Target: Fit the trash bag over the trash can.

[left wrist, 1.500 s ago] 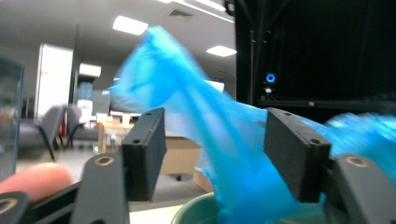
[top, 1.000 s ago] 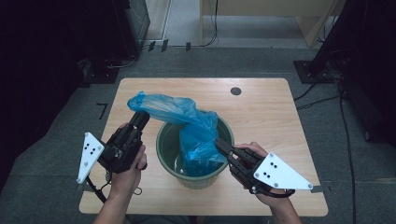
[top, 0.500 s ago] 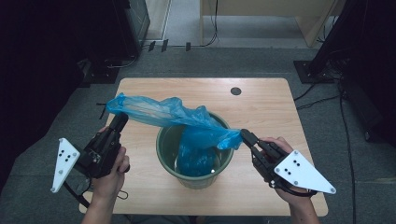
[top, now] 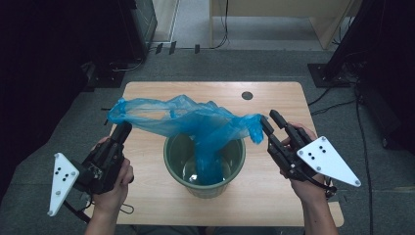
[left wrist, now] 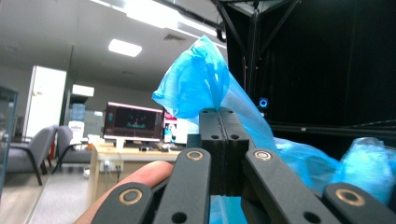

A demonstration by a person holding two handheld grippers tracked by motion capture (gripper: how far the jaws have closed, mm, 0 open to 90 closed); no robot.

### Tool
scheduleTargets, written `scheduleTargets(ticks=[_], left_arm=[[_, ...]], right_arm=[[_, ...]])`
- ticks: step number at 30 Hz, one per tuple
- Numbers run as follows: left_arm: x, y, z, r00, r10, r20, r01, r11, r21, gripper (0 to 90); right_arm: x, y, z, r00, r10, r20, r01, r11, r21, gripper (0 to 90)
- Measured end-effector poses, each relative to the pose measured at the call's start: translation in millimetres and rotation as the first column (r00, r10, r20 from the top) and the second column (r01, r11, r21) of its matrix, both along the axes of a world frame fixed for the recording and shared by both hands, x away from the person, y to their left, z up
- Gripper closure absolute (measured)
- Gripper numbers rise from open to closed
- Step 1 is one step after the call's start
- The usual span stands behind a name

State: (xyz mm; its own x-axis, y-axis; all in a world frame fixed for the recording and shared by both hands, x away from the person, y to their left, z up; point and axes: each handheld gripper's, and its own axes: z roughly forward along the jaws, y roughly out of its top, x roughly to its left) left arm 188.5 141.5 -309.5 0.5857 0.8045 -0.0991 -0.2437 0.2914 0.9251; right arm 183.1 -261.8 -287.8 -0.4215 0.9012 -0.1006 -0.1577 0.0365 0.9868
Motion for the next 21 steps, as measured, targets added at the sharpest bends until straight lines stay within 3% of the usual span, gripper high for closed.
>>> scheduleTargets(ticks=[4,5,10,17,21], left_arm=[[1.6,-2.8,-5.8,0.9998,-0.009,-0.019,0.009,0.9999,0.006,90.0],[2.1,-5.7,-6.1,0.9998,-0.011,-0.015,0.012,0.9998,0.015,90.0],[2.4,-9.3,-3.4,0.9999,-0.017,-0.003,0.017,0.9998,0.009,90.0],[1.6,-13.5,-2.4,0.9998,-0.021,0.000,0.021,0.9998,0.006,90.0],[1.0,-14.2,-1.5,0.9997,-0.023,0.006,0.023,0.9997,0.003,90.0]], right_arm=[[1.0,-5.4,-5.8,0.9997,-0.007,-0.022,0.008,0.998,0.057,64.0],[-0.5,-8.7,-3.6,0.9997,-0.009,-0.024,0.012,0.995,0.100,63.2],[-9.3,-7.8,7.9,0.9999,0.012,-0.002,-0.011,0.983,0.182,60.1],[-12.5,9.5,6.6,0.9991,0.041,-0.009,-0.039,0.985,0.169,57.7],[-1.6,21.5,-5.0,0.9957,0.022,-0.089,-0.004,0.981,0.195,52.8]])
